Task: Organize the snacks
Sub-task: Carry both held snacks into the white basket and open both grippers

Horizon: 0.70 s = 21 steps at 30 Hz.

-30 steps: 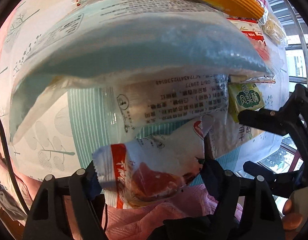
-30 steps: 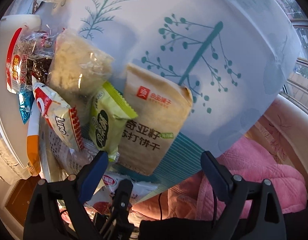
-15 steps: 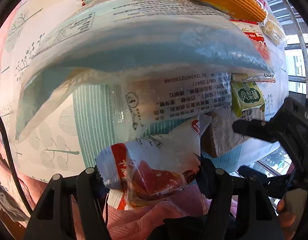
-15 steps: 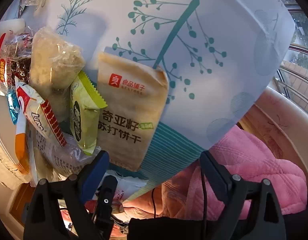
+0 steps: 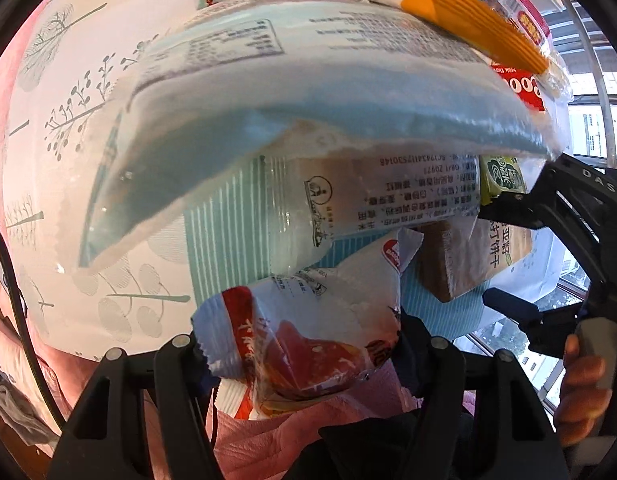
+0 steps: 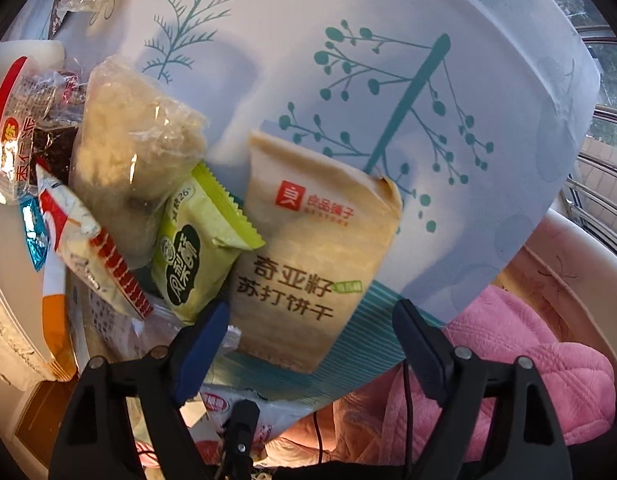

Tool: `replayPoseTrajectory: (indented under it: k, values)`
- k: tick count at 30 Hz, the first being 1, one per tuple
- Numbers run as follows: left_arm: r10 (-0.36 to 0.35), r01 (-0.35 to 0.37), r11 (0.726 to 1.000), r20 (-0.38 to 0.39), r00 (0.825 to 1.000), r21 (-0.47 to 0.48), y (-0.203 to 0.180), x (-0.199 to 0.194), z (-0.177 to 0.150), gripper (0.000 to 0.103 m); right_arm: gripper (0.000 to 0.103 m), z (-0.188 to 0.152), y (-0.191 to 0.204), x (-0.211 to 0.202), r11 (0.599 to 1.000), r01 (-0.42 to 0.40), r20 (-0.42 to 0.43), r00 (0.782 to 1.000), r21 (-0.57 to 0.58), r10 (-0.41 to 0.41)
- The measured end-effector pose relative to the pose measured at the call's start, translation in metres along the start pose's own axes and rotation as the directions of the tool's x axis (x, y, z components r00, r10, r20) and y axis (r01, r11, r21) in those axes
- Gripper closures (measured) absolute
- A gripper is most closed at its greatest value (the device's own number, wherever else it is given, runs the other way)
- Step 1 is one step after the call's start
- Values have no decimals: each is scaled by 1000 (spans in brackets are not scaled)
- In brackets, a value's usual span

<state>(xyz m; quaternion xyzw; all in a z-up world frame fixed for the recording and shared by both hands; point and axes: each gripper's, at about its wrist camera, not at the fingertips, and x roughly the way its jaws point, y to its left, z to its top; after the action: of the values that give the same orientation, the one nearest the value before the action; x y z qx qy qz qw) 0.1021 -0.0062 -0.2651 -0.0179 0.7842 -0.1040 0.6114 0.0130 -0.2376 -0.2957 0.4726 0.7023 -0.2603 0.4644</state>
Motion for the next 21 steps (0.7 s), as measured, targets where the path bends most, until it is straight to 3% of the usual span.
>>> replayPoseTrajectory:
  k: [9, 13, 17, 21]
  values:
    - [-25, 25, 999, -15, 1000, 29, 10, -10, 11, 37, 22, 5, 11, -2, 996, 85, 42, 995, 26, -86]
    - [-10, 10, 1000, 11, 1000, 26, 2, -16, 7, 37, 31, -2, 20, -2, 995, 105, 73, 992, -3, -104]
    - [-8, 8, 1000, 29, 1000, 15, 0, -20, -2, 37, 46, -9, 16, -5, 994, 107, 92, 990, -28, -104]
    - [2, -3, 1000, 48, 999, 5, -5, -25, -14, 37, 47, -9, 13, -9, 994, 63, 94, 994, -89, -55]
